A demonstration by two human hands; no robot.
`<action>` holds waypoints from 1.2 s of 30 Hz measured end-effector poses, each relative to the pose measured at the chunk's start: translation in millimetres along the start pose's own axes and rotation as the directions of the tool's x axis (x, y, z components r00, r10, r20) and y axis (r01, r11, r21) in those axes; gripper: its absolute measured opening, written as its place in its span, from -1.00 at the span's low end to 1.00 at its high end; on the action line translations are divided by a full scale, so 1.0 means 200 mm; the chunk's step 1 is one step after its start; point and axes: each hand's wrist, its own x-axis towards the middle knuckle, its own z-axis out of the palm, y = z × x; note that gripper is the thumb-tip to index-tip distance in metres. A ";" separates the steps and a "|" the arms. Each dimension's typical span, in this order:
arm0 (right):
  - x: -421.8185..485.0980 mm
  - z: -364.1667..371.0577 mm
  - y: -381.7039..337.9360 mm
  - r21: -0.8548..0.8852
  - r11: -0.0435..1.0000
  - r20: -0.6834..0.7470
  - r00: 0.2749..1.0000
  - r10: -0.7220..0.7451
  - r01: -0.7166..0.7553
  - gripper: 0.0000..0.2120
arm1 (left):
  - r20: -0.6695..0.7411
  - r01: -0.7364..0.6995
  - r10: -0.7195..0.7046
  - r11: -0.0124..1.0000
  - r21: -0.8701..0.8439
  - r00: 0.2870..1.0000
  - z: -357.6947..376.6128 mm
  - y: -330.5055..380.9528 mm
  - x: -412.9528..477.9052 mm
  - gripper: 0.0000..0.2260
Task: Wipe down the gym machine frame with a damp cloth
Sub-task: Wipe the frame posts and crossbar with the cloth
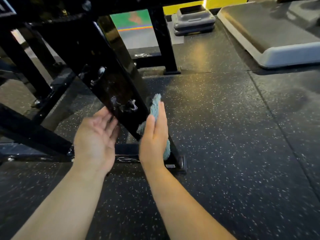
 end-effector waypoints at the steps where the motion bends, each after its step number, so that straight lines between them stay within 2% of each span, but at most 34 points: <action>1: -0.02 -0.03 0.11 0.005 0.999 -0.040 0.999 0.036 -0.035 -0.51 | -0.007 0.002 -0.002 1.000 -0.011 1.000 0.01 -0.01 -0.01 -0.60; 3: -0.05 -0.10 0.34 0.057 0.976 -0.065 0.975 0.214 -0.210 -0.52 | -0.011 -0.001 0.001 1.000 0.006 1.000 0.01 -0.01 -0.01 -0.60; 4: -0.06 -0.14 0.47 0.121 0.932 -0.062 0.934 0.352 -0.343 -0.52 | -0.012 -0.007 0.007 1.000 0.025 1.000 0.01 -0.01 -0.01 -0.61; 5: -0.07 -0.19 0.59 0.193 0.850 -0.047 0.861 0.507 -0.490 -0.49 | -0.017 -0.013 0.014 0.999 0.044 1.000 0.01 -0.01 -0.01 -0.61; 7: -0.07 -0.26 0.84 0.271 0.676 0.027 0.707 0.707 -0.686 -0.20 | -0.028 -0.019 0.021 0.996 0.086 0.999 0.02 0.00 -0.01 -0.62; 8: -0.07 -0.27 0.96 0.297 0.612 0.074 0.657 0.750 -0.733 -0.12 | -0.030 -0.020 0.023 0.995 0.103 0.999 0.02 0.00 -0.01 -0.63; 9: -0.05 -0.25 1.03 0.321 0.570 0.066 0.618 0.783 -0.756 -0.14 | -0.030 -0.025 0.029 0.993 0.114 0.999 0.02 0.00 -0.02 -0.64; 11: 0.01 -0.22 0.95 0.366 0.487 0.019 0.529 0.848 -0.793 -0.32 | -0.025 -0.035 0.038 0.992 0.120 0.999 0.01 0.00 -0.02 -0.65; 12: 0.06 -0.20 0.79 0.352 0.502 0.012 0.541 0.841 -0.790 -0.35 | -0.018 -0.037 0.039 0.992 0.117 0.999 0.01 0.01 -0.02 -0.65; 13: 0.08 -0.15 0.64 0.321 0.597 -0.005 0.630 0.777 -0.735 -0.35 | -0.005 -0.036 0.037 0.993 0.114 0.999 0.00 0.01 -0.01 -0.65; 15: 0.09 -0.05 0.31 0.238 0.831 -0.034 0.850 0.525 -0.503 -0.40 | 0.006 -0.032 0.031 0.993 0.114 1.000 -0.01 0.01 0.01 -0.64; 17: 0.04 0.03 0.06 0.159 0.965 -0.057 0.974 0.219 -0.208 -0.57 | 0.005 -0.026 0.026 0.991 0.128 1.000 -0.01 0.00 0.01 -0.63; 19: 0.00 0.04 -0.01 -0.021 0.997 -0.073 0.995 -0.070 0.068 -0.63 | 0.007 -0.023 0.023 0.990 0.141 1.000 0.00 -0.01 0.00 -0.63; 21: -0.04 -0.01 0.12 -0.145 0.959 -0.049 0.967 -0.251 0.242 -0.60 | 0.006 -0.004 0.003 0.989 0.145 1.000 0.00 -0.01 -0.02 -0.64; 24: -0.05 -0.10 0.29 -0.240 0.941 0.062 0.971 -0.230 0.238 -0.53 | 0.010 0.022 -0.024 0.991 0.135 1.000 -0.01 0.03 -0.02 -0.67; 25: -0.04 -0.10 0.28 -0.260 0.915 0.105 0.951 -0.290 0.307 -0.50 | 0.013 0.023 -0.025 0.990 0.137 1.000 0.00 0.04 -0.02 -0.68; 26: -0.03 -0.08 0.22 -0.296 0.843 0.151 0.893 -0.423 0.449 -0.48 | 0.013 0.026 -0.028 0.990 0.138 1.000 0.00 0.06 -0.01 -0.69; 27: 0.01 -0.05 0.14 -0.344 0.717 0.209 0.794 -0.571 0.607 -0.46 | 0.007 0.039 -0.041 0.990 0.137 0.999 0.00 0.07 0.00 -0.69; 29: 0.11 0.00 -0.02 -0.478 0.319 0.390 0.522 -0.758 0.819 -0.49 | -0.027 0.099 -0.096 0.986 0.134 0.995 -0.01 0.08 0.02 -0.65; 31: 0.24 -0.01 -0.17 -0.556 -0.080 0.558 0.300 -0.774 0.827 -0.47 | -0.049 0.176 -0.171 0.977 0.122 0.984 -0.02 0.10 0.03 -0.63; 32: 0.29 -0.02 -0.25 -0.549 -0.217 0.620 0.219 -0.754 0.807 -0.47 | -0.047 0.203 -0.199 0.973 0.114 0.979 -0.02 0.11 0.03 -0.63; 34: 0.36 -0.03 -0.40 -0.533 -0.367 0.675 0.122 -0.728 0.762 -0.49 | -0.022 0.225 -0.224 0.967 0.123 0.974 -0.02 0.15 0.05 -0.61; 36: 0.39 -0.01 -0.47 -0.549 -0.414 0.698 0.127 -0.704 0.726 -0.50 | 0.006 0.220 -0.222 0.970 0.103 0.975 -0.01 0.19 0.07 -0.59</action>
